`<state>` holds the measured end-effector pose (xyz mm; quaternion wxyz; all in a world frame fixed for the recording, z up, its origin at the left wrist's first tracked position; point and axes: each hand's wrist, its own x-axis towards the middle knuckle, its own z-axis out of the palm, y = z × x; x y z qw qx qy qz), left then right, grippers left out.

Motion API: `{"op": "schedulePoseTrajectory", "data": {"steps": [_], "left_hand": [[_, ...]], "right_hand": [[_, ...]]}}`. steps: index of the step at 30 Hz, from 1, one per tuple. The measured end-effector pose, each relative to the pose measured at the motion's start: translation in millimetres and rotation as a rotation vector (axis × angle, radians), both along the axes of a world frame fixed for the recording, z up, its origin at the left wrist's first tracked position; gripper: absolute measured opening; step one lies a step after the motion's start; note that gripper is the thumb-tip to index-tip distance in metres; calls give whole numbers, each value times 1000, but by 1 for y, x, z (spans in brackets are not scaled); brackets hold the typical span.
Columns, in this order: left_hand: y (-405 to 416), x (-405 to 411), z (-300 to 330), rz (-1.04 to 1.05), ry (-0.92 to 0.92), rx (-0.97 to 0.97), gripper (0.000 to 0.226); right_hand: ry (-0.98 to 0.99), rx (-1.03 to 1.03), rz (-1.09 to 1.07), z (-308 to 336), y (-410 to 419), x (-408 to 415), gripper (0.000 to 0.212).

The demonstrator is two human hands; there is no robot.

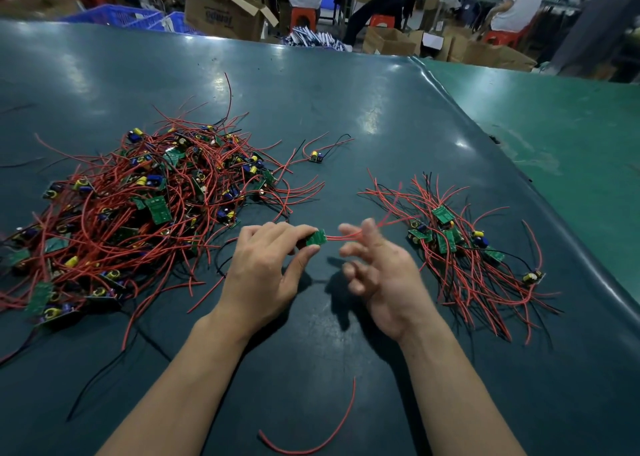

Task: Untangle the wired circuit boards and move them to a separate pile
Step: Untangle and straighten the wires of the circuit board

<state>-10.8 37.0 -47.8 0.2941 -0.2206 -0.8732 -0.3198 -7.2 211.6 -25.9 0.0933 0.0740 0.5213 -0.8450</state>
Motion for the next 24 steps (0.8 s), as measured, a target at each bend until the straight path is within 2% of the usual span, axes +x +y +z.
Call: {"op": "schedulePoseTrajectory", "data": {"steps": [2,5,11,16,22,24], "left_hand": [[1,1,-1,-7,4,-19,26],[1,1,-2,-23,0,-39,27],[4,-1,-1,-58,16,-55,24],[1,-1,-2,-60,21,-47,23],[5,2,0,-69,26,-91,20],[2,3,0,-52,43,-62,15]], "right_hand": [[-7,52,61,-1,-5,3,41],[19,65,15,-1,-2,3,23],[59,89,-219,1,3,-2,30],[16,-51,-433,2,15,-9,34],[-25,-366,-432,3,22,-11,38],[1,-387,-418,4,27,-10,38]]}}
